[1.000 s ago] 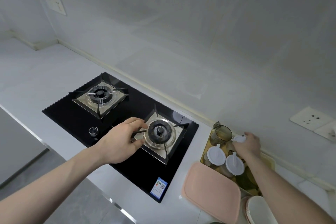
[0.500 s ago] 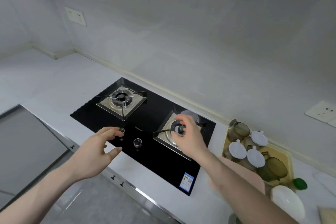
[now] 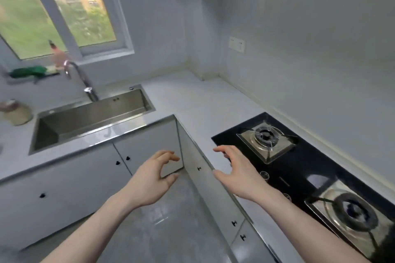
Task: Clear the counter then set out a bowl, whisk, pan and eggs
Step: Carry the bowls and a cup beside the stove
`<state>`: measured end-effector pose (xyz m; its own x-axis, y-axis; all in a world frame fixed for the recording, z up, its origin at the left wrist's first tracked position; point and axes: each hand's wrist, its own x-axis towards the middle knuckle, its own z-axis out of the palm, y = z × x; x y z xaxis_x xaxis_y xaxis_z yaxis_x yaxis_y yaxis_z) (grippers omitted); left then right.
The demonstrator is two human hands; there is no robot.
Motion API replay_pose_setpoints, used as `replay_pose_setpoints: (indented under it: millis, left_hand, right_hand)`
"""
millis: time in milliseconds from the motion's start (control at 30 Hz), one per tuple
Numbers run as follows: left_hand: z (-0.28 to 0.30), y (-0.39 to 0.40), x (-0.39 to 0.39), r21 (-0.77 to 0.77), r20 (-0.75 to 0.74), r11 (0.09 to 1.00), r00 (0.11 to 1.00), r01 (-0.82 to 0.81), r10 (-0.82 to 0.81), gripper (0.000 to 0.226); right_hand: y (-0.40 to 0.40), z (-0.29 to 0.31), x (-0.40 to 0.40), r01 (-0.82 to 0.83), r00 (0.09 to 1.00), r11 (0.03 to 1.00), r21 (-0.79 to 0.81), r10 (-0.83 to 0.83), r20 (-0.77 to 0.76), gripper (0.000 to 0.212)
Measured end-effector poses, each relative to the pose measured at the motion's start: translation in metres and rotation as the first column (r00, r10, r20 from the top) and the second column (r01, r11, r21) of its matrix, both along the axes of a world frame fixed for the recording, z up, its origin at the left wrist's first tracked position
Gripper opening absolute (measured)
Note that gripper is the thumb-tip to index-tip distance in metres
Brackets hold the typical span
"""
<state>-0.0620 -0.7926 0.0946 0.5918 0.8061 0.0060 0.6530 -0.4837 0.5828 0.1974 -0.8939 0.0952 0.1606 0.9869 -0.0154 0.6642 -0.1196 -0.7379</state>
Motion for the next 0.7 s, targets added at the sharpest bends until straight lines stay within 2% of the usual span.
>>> replay_pose_setpoints:
  millis: [233, 467, 700]
  left_hand:
    - [0.007, 0.047, -0.121, 0.013, 0.035, 0.963, 0.963, -0.269, 0.268, 0.038]
    - [-0.002, 0.105, -0.2, -0.008, 0.059, 0.871, 0.869, -0.492, 0.492, 0.037]
    - [0.001, 0.185, -0.265, -0.054, 0.108, 0.711, 0.704, -0.701, 0.702, 0.032]
  right_hand:
    - [0.112, 0.017, -0.105, -0.274, 0.962, 0.962, 0.012, 0.274, 0.003, 0.057]
    - [0.23, 0.019, -0.179, -0.478, 0.879, 0.879, 0.005, 0.478, -0.002, 0.055]
    - [0.363, 0.008, -0.241, -0.629, 0.776, 0.777, -0.006, 0.627, -0.065, 0.055]
